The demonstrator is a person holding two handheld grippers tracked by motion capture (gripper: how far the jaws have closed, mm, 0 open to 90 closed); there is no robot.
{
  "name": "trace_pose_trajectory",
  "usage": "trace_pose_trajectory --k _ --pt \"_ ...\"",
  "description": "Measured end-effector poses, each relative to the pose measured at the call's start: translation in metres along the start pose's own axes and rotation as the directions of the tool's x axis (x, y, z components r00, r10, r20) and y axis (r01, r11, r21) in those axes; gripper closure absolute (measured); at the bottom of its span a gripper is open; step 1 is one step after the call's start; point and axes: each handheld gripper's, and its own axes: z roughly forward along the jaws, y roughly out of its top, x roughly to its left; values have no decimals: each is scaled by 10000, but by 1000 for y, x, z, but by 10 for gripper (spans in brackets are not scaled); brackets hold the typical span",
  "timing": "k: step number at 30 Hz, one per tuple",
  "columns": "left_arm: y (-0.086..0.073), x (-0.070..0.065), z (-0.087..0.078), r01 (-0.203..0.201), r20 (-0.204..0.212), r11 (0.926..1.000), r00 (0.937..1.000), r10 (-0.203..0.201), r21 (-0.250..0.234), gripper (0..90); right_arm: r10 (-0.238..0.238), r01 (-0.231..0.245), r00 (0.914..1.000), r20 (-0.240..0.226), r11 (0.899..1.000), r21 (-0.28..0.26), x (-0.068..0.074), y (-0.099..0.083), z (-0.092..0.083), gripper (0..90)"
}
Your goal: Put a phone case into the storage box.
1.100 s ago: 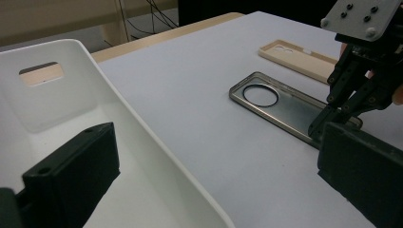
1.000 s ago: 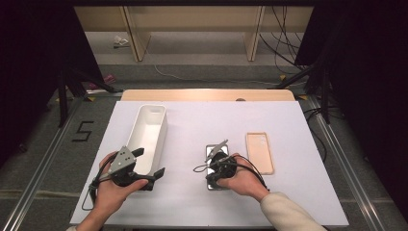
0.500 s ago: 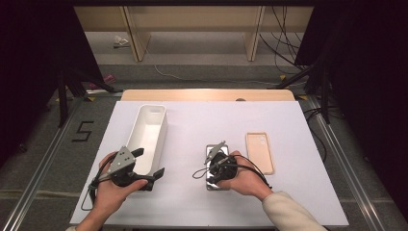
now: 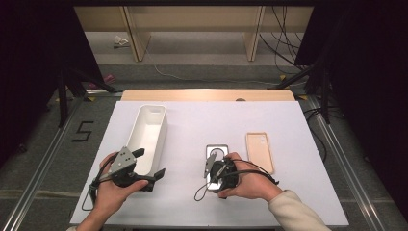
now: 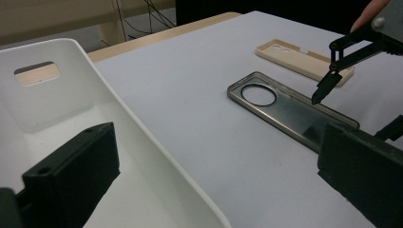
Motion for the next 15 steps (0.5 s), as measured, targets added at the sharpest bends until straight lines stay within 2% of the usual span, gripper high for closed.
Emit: trace_pose_trajectory --k 2,6,9,15 --pt "0 0 0 -3 13 10000 10000 3 4 0 -225 223 9997 74 9994 255 2 2 1 279" --pt "0 0 0 -21 30 10000 10000 21 2 0 -398 391 9991 143 9982 446 5 4 3 285" --pt "0 0 0 -29 30 10000 10000 29 7 0 -455 442 9989 149 9957 812 6 4 4 294" --pt "0 0 0 -34 34 10000 10000 34 15 0 -581 553 9979 292 9946 881 5 2 8 300"
